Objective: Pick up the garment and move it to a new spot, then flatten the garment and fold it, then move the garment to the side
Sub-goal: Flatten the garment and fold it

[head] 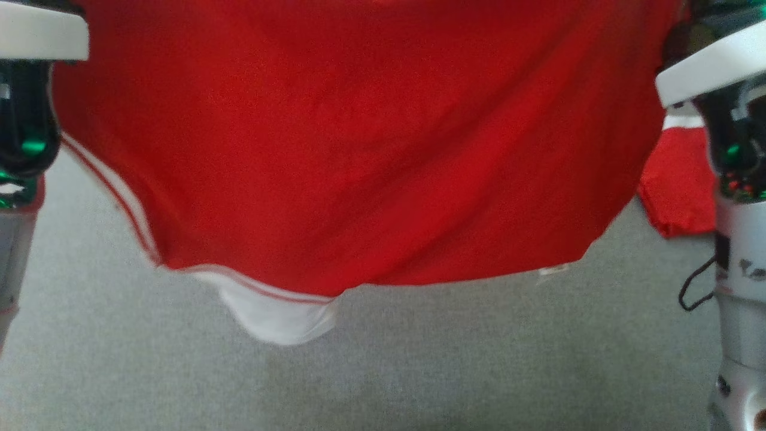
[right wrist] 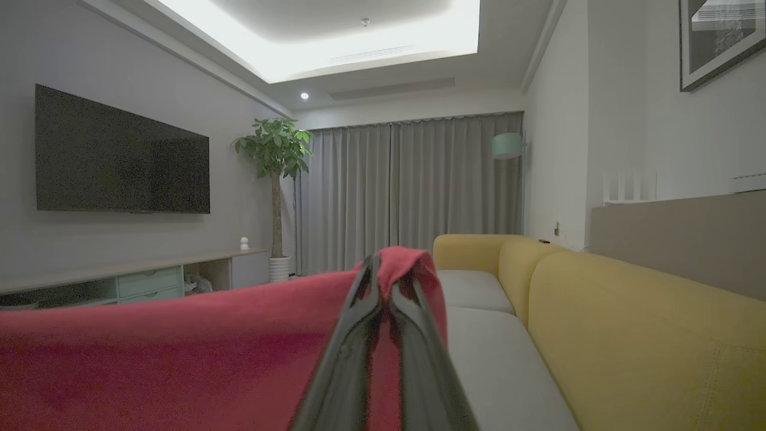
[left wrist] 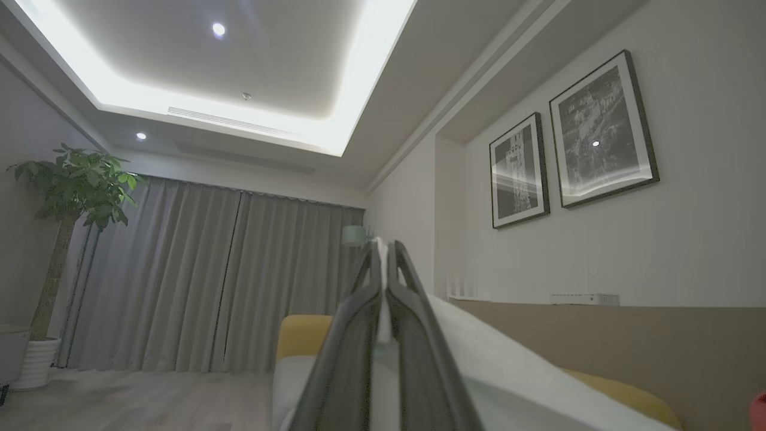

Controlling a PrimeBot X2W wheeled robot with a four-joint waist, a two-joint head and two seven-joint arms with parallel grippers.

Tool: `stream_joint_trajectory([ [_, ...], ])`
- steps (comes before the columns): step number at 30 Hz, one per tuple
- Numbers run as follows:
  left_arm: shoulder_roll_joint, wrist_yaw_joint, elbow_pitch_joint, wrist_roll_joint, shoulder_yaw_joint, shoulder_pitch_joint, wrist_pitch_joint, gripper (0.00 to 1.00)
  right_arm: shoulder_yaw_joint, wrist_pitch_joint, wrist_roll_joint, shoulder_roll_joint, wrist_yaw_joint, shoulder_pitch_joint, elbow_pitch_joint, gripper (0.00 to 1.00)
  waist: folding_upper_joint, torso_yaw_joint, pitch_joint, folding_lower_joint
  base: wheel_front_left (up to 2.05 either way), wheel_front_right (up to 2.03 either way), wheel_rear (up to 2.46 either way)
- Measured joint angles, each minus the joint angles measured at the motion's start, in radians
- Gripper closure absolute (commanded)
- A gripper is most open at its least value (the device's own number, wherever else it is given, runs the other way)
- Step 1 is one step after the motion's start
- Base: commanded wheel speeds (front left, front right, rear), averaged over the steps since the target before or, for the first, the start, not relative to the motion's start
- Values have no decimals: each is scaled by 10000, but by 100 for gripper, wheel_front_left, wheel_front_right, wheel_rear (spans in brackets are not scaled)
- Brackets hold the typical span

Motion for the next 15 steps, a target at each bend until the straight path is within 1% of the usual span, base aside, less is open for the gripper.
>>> stream_joint_trajectory([
  [2, 67, -19, 268, 71, -19, -88, 94, 100, -82, 349, -105, -21, 0, -149, -67, 100, 0, 15, 343, 0, 0, 0, 0],
  [4, -4, -104, 934, -12, -40, -359, 232, 100, -92, 646, -102, -25, 0, -588, 309, 100, 0, 22, 759, 2, 0, 0, 0],
  [6, -81, -288, 1858, -44, -79, -930, 297, 100, 188, 723, -132, -167, 0, -1412, 1009, 100, 0, 20, 1243, 3, 0, 0, 0],
  [8, -169, -554, 2907, 36, -84, -1861, 234, 100, 470, 616, -201, -222, 0, -2608, 1987, 100, -1, 9, 1770, 4, 0, 0, 0],
  [9, -232, -690, 3463, 138, -88, -2432, 104, 100, 744, 372, -236, -288, 0, -3280, 2500, 100, -1, 0, 2037, 5, 0, 0, 0],
  [12, -420, -905, 5062, 688, -111, -4276, -410, 100, 1361, -654, -401, -368, 0, -5395, 4217, 100, -1, -32, 2822, 6, 0, 0, 0],
  [15, -596, -1129, 6613, 1104, -84, -5940, -1254, 100, 1384, -2013, -794, -295, 0, -7111, 5983, 100, -1, -69, 3524, 7, 0, 0, 0],
])
